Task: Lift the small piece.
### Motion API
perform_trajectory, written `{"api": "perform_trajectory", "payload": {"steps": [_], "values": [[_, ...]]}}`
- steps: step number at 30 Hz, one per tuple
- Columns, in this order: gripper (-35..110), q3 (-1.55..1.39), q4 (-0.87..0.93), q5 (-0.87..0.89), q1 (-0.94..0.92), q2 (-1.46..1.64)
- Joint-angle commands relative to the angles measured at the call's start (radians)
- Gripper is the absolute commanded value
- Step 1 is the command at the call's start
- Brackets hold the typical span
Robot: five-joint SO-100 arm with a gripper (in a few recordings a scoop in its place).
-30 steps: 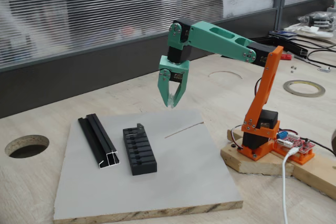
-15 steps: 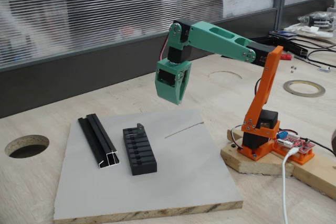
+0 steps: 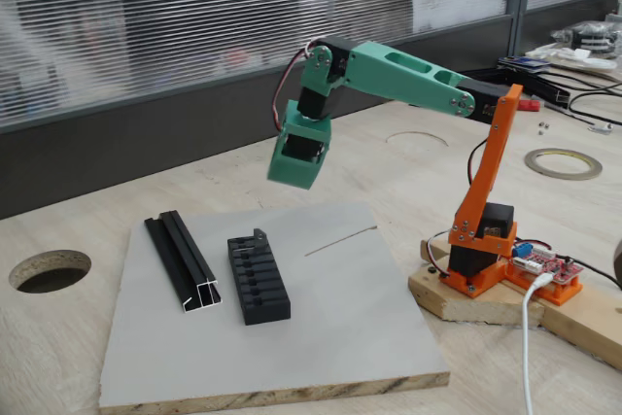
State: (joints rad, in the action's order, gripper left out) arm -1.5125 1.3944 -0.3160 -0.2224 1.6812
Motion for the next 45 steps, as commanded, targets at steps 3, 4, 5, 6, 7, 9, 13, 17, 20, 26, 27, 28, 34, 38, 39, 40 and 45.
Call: {"api": "perform_trajectory", "payload": {"steps": [3, 4, 5, 6, 7, 9, 13, 17, 20, 26, 27, 28, 34, 38, 39, 40, 45], "values": [[7, 0.009, -0.035, -0.034, 0.012, 0.023], [7, 0.009, -0.035, -0.034, 0.012, 0.023], [7, 0.009, -0.035, -0.034, 0.012, 0.023], [7, 0.009, -0.035, -0.034, 0.012, 0.023], [7, 0.009, -0.035, -0.034, 0.012, 0.023], [7, 0.009, -0.04, -0.034, 0.012, 0.017], [7, 0.021, -0.083, -0.035, 0.014, -0.1], [7, 0.021, -0.121, -0.035, 0.069, -0.133], [7, 0.023, -0.137, -0.032, 0.12, -0.14], [7, 0.025, -0.135, -0.02, 0.141, -0.107], [7, 0.023, -0.13, -0.02, 0.141, -0.089], [7, 0.021, -0.13, -0.025, 0.137, -0.071], [13, 0.009, -0.127, -0.018, 0.14, -0.051], [25, 0.009, -0.127, -0.018, 0.141, -0.052], [27, 0.009, -0.127, -0.018, 0.141, -0.054], [30, 0.009, -0.127, -0.018, 0.141, -0.061], [37, 0.008, -0.127, -0.029, 0.129, -0.067]]}}
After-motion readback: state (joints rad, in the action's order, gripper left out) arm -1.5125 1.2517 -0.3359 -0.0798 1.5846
